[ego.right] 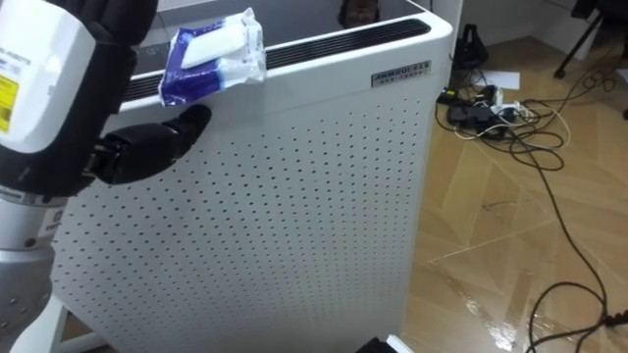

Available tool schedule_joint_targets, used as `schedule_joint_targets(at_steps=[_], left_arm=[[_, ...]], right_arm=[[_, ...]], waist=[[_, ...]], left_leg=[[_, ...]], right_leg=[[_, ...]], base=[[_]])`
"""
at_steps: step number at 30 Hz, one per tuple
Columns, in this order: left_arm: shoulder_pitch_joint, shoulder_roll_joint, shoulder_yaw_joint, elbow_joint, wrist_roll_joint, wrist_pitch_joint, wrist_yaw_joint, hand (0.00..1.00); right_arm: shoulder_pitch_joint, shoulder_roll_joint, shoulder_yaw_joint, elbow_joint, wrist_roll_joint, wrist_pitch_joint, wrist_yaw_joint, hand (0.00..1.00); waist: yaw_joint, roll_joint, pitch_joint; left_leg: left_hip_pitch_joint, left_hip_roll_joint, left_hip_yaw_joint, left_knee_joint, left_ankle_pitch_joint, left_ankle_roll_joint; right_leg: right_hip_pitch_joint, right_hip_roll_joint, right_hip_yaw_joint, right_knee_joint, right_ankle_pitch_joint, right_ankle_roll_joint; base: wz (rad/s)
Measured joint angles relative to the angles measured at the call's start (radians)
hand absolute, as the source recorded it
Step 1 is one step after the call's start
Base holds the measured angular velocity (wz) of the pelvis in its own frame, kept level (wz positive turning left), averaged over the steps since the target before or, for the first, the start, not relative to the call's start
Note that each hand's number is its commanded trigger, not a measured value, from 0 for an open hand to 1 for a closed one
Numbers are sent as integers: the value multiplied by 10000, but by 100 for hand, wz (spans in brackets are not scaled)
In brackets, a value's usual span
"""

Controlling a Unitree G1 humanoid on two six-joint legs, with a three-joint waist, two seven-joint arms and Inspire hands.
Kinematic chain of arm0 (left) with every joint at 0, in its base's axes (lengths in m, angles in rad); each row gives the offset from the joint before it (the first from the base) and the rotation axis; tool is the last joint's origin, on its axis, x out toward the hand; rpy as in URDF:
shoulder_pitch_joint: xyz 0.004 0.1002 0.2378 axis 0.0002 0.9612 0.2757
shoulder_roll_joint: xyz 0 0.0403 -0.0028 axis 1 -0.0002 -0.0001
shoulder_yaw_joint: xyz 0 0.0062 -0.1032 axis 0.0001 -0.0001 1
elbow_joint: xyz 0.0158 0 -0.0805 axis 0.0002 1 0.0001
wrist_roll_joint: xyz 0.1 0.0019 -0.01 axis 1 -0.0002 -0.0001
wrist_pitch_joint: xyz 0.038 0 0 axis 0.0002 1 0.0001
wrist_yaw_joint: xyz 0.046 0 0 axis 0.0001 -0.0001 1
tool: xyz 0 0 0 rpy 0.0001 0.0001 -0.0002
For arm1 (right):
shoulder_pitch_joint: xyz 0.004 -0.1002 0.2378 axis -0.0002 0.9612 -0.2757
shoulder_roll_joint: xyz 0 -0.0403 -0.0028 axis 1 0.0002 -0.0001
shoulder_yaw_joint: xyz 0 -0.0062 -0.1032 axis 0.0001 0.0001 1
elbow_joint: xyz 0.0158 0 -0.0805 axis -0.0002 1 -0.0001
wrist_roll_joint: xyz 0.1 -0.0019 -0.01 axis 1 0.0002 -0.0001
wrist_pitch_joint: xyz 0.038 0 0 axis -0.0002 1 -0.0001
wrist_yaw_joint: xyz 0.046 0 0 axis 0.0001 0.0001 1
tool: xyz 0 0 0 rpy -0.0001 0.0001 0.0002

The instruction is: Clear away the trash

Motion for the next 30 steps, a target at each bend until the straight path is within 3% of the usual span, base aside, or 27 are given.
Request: schedule_joint_targets(at_steps=[16, 30], left_arm=[[-2, 8, -2, 406, -5, 342, -894, 0], [1, 10, -24, 452, -82, 456, -1511, 0]], right_arm=[[-16, 13, -104, -208, -100, 526, -47, 100], [-17, -13, -106, -208, -110, 601, 208, 100]], waist=[[-42, -14, 10], [-26, 4, 0]], left_leg=[[-99, -19, 17, 110, 18, 30], [-206, -24, 14, 147, 41, 40]], right_leg=[[-232, -37, 39, 318, -2, 1], [-316, -58, 30, 352, 0, -2]], base=[[0], [0]])
